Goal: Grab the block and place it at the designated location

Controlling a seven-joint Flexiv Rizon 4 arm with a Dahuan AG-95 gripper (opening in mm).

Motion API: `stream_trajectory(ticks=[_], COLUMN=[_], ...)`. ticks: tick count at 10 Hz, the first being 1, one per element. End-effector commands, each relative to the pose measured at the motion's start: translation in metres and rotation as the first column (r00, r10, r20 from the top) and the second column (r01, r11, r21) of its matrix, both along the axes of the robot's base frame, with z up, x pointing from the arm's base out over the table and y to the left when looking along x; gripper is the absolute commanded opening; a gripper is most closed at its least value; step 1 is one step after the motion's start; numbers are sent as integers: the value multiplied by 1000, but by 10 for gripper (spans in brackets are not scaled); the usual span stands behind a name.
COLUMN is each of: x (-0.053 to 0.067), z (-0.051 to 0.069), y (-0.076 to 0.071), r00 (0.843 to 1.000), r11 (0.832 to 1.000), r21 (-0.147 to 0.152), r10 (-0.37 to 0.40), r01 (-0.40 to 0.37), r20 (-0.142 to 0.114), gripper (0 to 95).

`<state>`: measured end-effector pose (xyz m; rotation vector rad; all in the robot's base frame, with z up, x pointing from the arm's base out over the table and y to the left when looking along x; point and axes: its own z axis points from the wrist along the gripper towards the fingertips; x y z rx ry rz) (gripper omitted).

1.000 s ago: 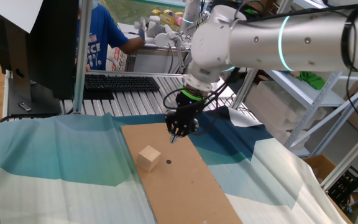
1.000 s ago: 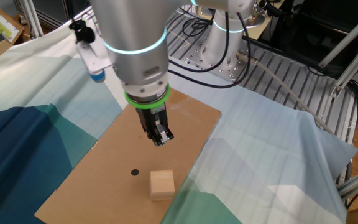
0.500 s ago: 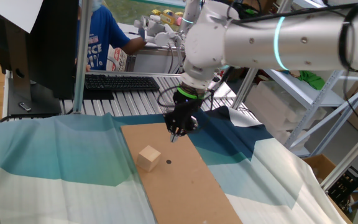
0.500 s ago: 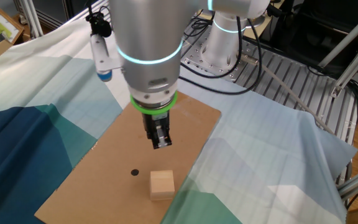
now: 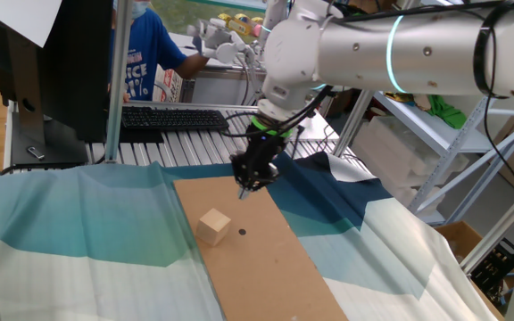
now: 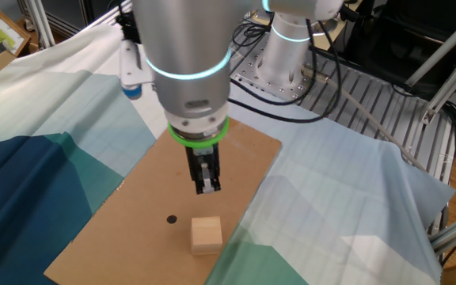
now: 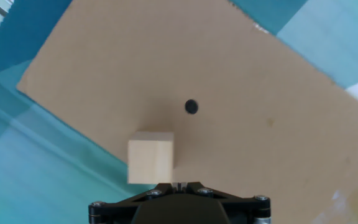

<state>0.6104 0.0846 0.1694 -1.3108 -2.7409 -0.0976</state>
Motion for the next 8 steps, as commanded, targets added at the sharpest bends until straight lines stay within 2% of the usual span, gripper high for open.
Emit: stream_trajectory(ticks=[1, 4, 7, 8], x=[13, 32, 35, 35], z=[0, -1, -2, -2], y=[7, 17, 16, 17], r00=[1000, 999, 1000, 1000], r11=[1000, 999, 1000, 1000], r21=[3, -5, -6, -5], r10=[-10, -40, -8, -2], r01=[10, 40, 8, 2], r20=[-8, -8, -4, -4], gripper=[0, 0, 0, 190])
